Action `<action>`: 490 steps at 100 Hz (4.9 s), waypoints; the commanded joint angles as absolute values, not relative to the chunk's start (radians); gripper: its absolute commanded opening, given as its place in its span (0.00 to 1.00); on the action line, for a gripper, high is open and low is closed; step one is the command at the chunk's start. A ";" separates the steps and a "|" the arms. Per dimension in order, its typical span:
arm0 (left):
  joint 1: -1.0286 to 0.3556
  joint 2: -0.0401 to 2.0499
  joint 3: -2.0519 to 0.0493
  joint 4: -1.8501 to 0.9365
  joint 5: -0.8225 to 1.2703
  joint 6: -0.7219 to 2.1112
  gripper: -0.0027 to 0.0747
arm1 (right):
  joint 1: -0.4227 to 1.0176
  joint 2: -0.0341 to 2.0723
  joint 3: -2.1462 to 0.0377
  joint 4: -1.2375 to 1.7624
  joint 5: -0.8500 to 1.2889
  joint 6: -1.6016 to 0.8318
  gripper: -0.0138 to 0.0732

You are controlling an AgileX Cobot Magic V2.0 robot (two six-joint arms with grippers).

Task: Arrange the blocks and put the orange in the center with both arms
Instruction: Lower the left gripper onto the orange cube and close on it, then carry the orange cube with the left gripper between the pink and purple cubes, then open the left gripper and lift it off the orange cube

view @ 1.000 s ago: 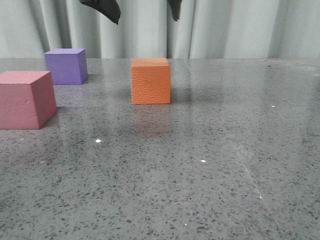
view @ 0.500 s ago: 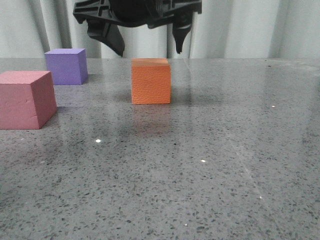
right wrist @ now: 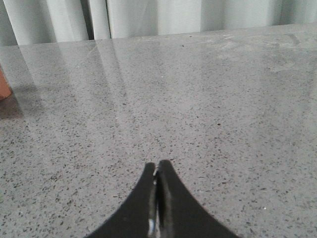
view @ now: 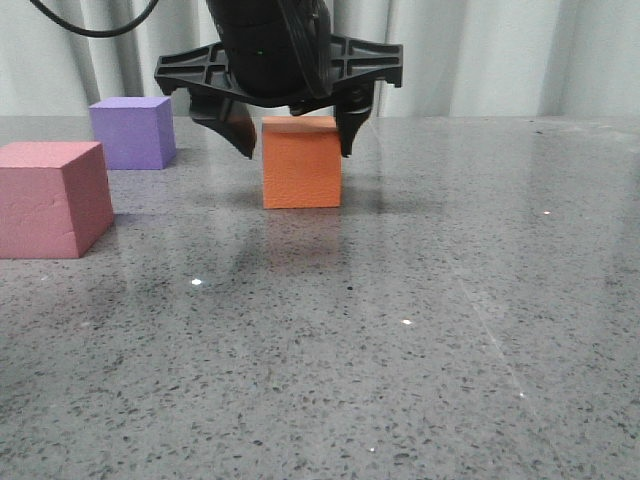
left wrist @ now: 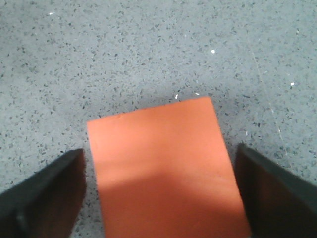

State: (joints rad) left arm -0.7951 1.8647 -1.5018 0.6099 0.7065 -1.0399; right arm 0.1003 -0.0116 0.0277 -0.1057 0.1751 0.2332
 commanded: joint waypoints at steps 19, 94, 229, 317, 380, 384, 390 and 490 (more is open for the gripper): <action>-0.802 1.805 -1.537 0.629 0.687 -1.045 0.20 | 0.094 -0.033 0.014 -0.105 0.090 0.225 0.02; -0.741 1.489 -1.471 0.862 0.834 -0.984 0.18 | 0.094 -0.033 0.014 -0.105 0.090 0.225 0.02; -0.480 1.519 -1.132 0.740 0.462 -0.996 0.19 | 0.094 -0.033 0.014 -0.105 0.090 0.225 0.02; -0.482 1.536 -1.132 0.740 0.490 -0.996 0.67 | 0.094 -0.033 0.014 -0.105 0.090 0.225 0.02; -0.482 1.489 -1.153 0.718 0.504 -0.945 0.68 | 0.094 -0.033 0.014 -0.105 0.090 0.225 0.02; -0.482 1.474 -1.163 0.716 0.515 -0.937 0.68 | 0.094 -0.033 0.014 -0.105 0.090 0.225 0.02; -0.482 1.447 -1.174 0.708 0.527 -0.915 0.68 | 0.094 -0.033 0.014 -0.105 0.090 0.225 0.02; -0.482 0.610 -0.692 0.794 0.566 -0.906 0.01 | 0.094 -0.033 0.014 -0.105 0.090 0.225 0.02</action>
State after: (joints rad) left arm -0.4809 0.6543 -0.7092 0.7602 0.6143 -0.9089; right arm 0.1003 -0.0116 0.0277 -0.1057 0.1751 0.2332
